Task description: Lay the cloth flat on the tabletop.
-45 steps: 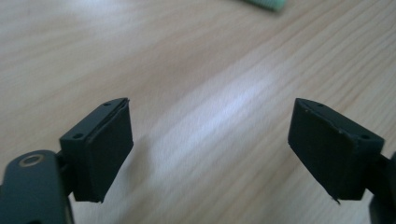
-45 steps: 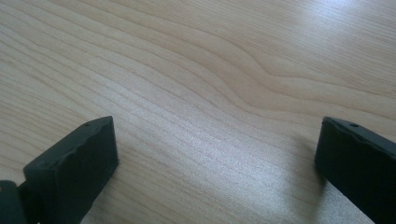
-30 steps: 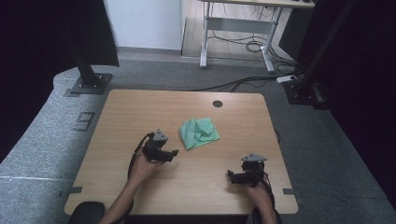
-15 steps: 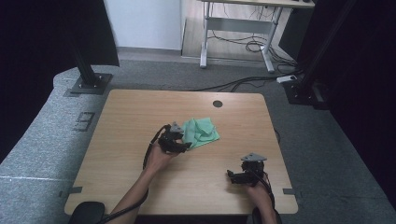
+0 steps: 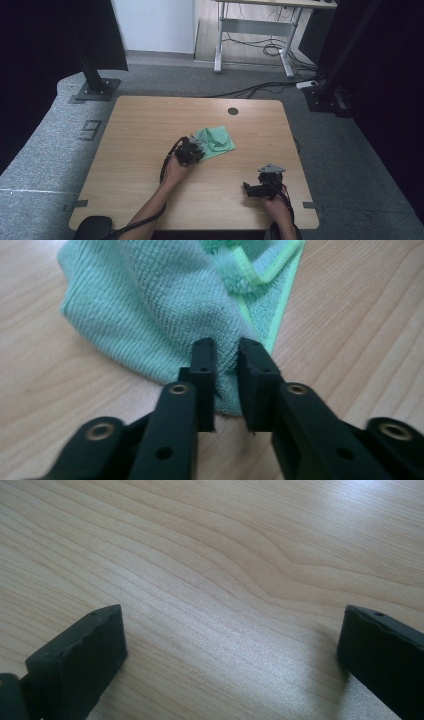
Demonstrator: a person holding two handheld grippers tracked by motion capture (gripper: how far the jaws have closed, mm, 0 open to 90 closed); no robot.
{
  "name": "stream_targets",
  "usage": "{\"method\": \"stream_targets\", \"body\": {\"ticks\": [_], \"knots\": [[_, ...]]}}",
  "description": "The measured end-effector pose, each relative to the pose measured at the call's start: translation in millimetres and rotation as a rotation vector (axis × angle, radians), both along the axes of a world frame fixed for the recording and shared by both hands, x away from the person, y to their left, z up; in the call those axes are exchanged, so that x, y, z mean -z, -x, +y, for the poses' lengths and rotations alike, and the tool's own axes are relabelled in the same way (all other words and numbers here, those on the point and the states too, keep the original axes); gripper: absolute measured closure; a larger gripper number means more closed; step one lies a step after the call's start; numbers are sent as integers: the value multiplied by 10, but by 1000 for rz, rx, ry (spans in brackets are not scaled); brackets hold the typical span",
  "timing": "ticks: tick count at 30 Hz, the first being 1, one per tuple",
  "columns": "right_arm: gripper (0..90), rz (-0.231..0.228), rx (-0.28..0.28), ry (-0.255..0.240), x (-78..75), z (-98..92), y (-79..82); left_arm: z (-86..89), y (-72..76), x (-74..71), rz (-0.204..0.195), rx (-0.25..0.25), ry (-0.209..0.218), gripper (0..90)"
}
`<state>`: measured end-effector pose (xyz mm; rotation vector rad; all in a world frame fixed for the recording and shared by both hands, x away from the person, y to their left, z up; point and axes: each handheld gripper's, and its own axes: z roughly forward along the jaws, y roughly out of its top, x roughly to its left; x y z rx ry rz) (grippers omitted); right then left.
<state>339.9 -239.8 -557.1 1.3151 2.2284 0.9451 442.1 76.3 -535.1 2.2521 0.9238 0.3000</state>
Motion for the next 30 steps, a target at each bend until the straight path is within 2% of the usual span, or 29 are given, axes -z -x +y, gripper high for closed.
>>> {"method": "stream_targets", "body": {"ticks": [10, 15, 21, 24, 26, 28, 30], "knots": [[0, 0, 0, 0, 0, 0, 0, 104, 278, -27, 15, 37, -12, 813], [0, 0, -1, 0, 0, 0, 0, 176, 524, -34, 27, 48, -7, 813], [0, 0, 0, 0, 0, 0, 0, 263, 890, -46, 45, 64, 0, 811], [0, 0, 0, 0, 0, 1, 0, 297, 993, -31, 61, 56, 24, 800], [0, 0, -1, 0, 0, 0, 0, 314, 1002, -64, 72, 56, 39, 740], [0, 0, 0, 0, 0, 0, 0, 321, 989, -160, 56, 58, 40, 626], [0, 0, 0, 0, 0, 1, 0, 322, 953, -300, 38, 67, 50, 557]]}}
